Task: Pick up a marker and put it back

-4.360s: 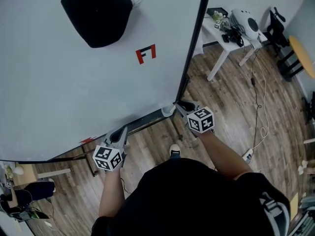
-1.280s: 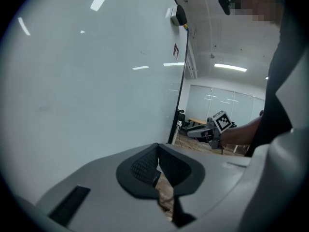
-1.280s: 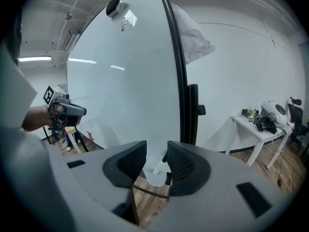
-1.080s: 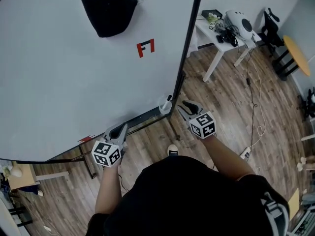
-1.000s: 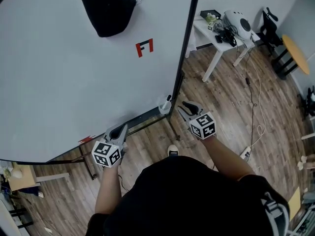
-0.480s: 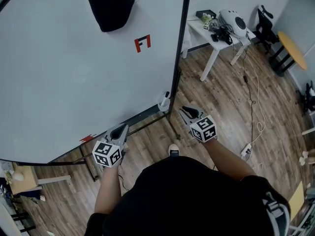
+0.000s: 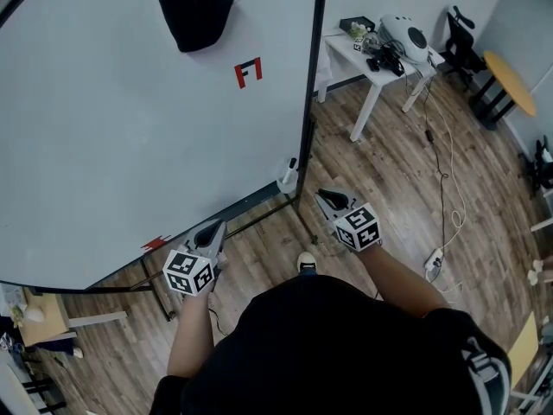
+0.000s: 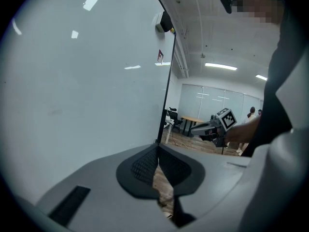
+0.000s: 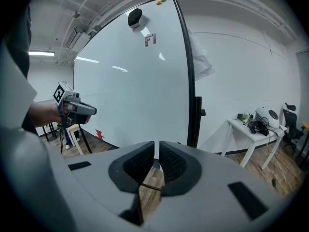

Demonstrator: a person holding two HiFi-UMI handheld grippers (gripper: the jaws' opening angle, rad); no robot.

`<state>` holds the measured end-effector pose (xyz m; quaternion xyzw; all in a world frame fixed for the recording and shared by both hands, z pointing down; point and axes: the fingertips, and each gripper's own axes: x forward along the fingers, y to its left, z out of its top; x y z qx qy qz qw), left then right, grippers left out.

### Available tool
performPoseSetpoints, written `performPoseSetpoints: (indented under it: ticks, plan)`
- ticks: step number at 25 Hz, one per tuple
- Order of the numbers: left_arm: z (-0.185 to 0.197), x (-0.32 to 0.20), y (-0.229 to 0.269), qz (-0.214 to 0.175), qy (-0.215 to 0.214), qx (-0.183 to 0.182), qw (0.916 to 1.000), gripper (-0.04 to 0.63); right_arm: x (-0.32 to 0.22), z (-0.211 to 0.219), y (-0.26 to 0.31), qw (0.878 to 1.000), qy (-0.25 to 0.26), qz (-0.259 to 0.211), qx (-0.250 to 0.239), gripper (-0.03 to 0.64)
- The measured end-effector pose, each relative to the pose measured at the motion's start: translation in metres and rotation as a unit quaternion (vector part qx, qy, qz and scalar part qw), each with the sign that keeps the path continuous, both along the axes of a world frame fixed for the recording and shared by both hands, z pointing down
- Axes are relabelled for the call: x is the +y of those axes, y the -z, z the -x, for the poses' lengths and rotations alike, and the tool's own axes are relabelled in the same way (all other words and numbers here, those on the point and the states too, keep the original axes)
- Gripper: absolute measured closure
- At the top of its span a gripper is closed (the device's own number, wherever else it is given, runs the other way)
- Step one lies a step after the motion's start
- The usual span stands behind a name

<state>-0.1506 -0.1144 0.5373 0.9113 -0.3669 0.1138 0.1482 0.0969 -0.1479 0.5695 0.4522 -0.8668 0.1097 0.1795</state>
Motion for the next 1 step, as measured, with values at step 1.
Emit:
performPoseSetpoints:
  ticks: [1]
  plan:
    - [0.0004,0.0008,0.0002,0.000,-0.001,0.000,1.0000,0.581,0.0013,0.0007,0.0002,1.000,0.000,0.001,-0.001,0.592]
